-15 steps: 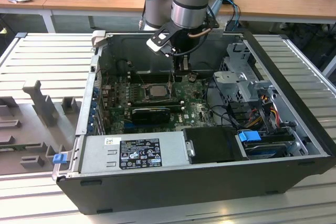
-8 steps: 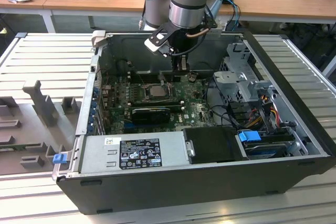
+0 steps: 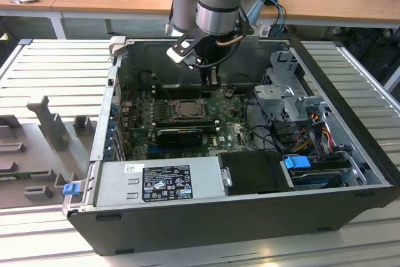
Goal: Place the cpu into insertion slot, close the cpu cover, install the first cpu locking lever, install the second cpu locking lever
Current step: 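Close the cpu cover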
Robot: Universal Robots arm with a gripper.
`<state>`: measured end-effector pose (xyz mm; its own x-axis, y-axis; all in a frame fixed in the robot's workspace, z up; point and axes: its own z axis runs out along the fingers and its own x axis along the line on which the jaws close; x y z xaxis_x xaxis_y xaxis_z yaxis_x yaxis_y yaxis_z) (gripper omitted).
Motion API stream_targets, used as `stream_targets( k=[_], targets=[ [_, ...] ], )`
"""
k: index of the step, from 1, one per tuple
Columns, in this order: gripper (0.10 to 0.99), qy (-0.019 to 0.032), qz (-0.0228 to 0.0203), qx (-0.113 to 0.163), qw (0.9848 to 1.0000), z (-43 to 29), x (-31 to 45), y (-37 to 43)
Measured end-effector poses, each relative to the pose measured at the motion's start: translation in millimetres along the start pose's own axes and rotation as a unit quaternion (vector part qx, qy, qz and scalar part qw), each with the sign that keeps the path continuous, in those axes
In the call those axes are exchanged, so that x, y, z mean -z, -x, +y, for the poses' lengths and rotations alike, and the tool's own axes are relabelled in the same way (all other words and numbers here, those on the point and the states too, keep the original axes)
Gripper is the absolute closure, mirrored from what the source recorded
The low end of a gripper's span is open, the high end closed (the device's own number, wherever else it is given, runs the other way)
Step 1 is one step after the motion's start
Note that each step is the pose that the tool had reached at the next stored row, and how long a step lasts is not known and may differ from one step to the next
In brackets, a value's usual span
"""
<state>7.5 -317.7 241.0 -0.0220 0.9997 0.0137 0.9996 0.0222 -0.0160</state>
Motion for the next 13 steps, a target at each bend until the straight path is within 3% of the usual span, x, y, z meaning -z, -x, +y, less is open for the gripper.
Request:
stream_targets(
  k=[3,5,7,13],
  targets=[
    [0.98,-0.0001,0.0001,0.012,0.9999,-4.9,-8.2,0.0],
    [0.98,-0.0002,0.0,0.017,0.9999,-14.4,-12.7,-0.1],
    [0.98,-0.0003,-0.0001,0.018,0.9998,-21.5,-13.5,-0.2],
    [0.98,-0.0002,0.0,0.018,0.9998,-27.5,-14.4,-0.4]
  ],
)
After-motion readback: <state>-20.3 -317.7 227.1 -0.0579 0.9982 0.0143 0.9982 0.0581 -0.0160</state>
